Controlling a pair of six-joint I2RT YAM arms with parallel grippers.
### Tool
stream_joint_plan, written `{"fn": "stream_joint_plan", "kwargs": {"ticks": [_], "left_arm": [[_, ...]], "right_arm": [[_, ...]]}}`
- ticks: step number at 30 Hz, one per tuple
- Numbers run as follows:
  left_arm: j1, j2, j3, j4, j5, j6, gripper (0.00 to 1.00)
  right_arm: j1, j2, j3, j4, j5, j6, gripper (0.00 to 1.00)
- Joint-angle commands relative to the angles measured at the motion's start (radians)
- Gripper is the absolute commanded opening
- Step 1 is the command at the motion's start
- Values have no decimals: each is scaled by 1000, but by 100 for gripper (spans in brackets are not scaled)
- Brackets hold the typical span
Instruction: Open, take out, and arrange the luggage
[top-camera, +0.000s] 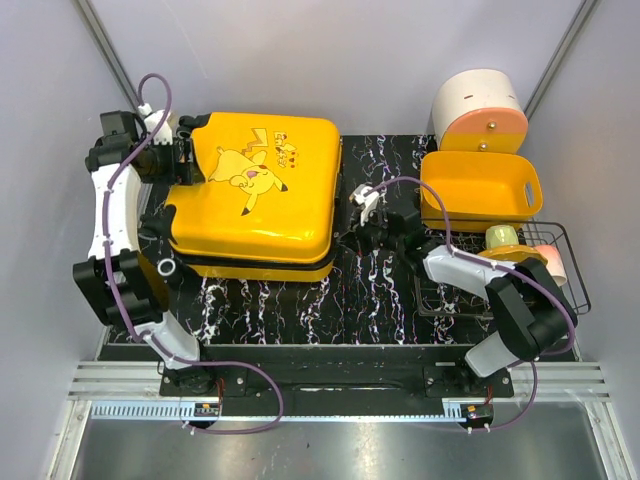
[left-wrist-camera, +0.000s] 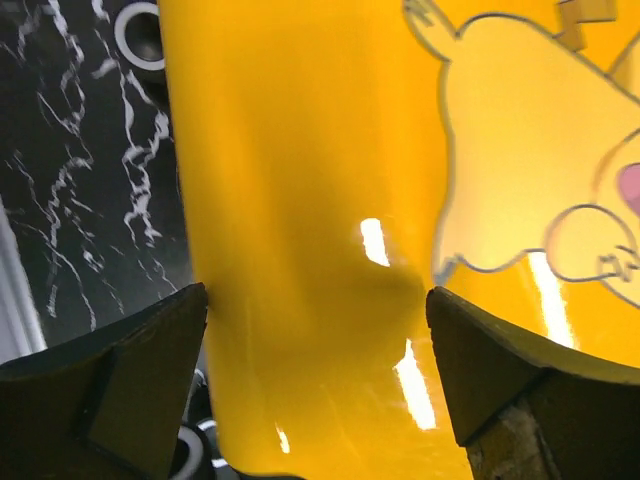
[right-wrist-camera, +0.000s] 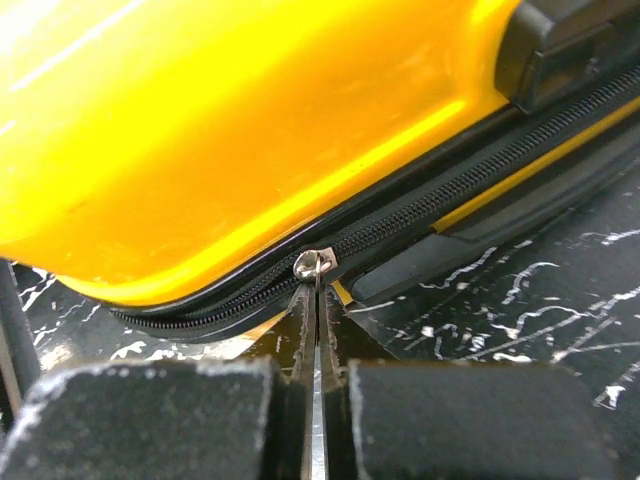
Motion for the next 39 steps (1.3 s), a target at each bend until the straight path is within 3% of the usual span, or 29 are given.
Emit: {"fn": "stream_joint_plan", "kwargs": {"ticks": [1, 5, 8, 11, 15, 19, 22, 28, 39], "left_arm": [[-95, -121, 55, -72, 44, -18, 96], [-20, -287, -40, -12, 128, -257, 99], [69, -445, -219, 110, 185, -430, 99], [109, -560, -365, 167, 194, -533, 99], [126, -632, -460, 171, 130, -566, 99], [304, -602, -465, 168, 128, -601, 99], [387, -568, -457, 183, 128, -690, 99], [413, -528, -497, 301, -74, -828, 99], [404, -379, -605, 623, -134, -1015, 99]], "right_arm": [[120, 29, 80, 12, -48, 49, 0], [143, 54, 120, 12, -39, 55, 0], [171, 60, 137, 21, -28, 53, 0], [200, 66, 146, 30, 9, 49, 0], [203, 71, 153, 13, 113, 6, 0], [191, 66, 146, 19, 254, -91, 0], [180, 74, 147, 30, 244, -82, 0], [180, 98, 158, 53, 199, -56, 0], [175, 105, 155, 53, 199, -79, 0]]}}
